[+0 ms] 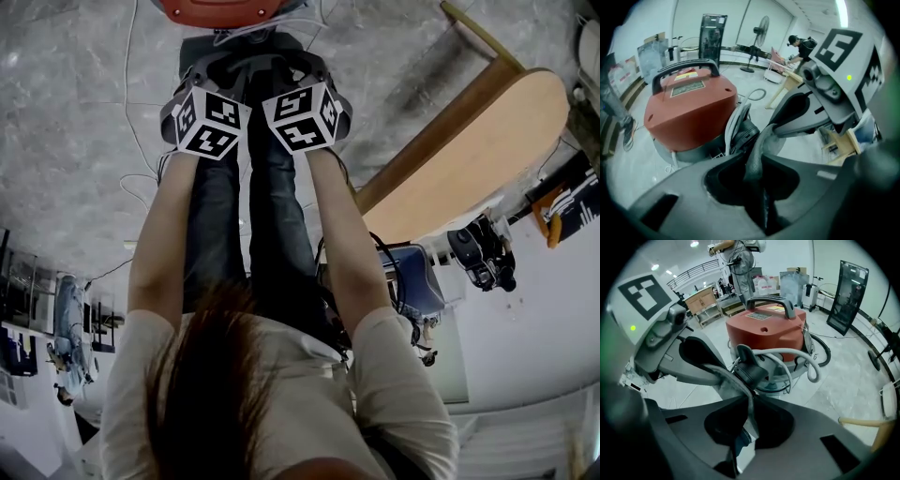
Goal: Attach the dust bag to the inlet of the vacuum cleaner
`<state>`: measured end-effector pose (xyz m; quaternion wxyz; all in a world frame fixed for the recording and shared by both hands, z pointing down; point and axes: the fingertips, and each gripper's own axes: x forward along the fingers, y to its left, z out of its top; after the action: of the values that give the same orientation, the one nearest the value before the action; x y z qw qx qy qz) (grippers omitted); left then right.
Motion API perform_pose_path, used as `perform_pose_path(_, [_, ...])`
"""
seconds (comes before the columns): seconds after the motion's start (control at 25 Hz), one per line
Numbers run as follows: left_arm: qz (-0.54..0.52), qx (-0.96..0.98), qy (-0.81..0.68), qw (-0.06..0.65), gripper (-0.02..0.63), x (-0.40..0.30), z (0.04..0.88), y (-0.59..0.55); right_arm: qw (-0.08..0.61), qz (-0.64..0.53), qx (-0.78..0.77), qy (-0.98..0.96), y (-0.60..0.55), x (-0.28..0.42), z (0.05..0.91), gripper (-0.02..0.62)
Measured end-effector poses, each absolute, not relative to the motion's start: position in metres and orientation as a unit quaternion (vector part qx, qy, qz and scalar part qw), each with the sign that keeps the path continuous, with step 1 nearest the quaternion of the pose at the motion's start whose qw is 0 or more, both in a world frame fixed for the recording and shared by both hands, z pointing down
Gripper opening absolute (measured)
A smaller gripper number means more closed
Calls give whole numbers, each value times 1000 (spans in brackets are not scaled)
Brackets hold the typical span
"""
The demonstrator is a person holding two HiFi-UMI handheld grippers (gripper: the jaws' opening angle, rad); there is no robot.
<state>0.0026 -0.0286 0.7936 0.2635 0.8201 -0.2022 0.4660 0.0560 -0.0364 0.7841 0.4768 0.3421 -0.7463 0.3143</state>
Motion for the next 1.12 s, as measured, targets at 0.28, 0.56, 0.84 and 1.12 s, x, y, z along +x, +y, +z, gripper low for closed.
perform_pose_path(0.28, [488, 838, -121, 213, 87, 9, 791, -39, 444, 343, 403, -722, -30, 60, 786, 35])
perform_pose_path(0.56, [440, 833, -218, 254, 85, 7, 792, -33, 468, 308, 361, -745, -43, 59, 786, 36])
perform_pose_path(0.84, [450, 835, -199, 247, 78, 9, 794, -30, 471, 287, 339, -762, -42, 60, 788, 37])
perform_pose_path(1.12, [458, 845, -141, 238, 96, 10, 794, -44, 442, 308, 377, -754, -37, 61, 786, 35])
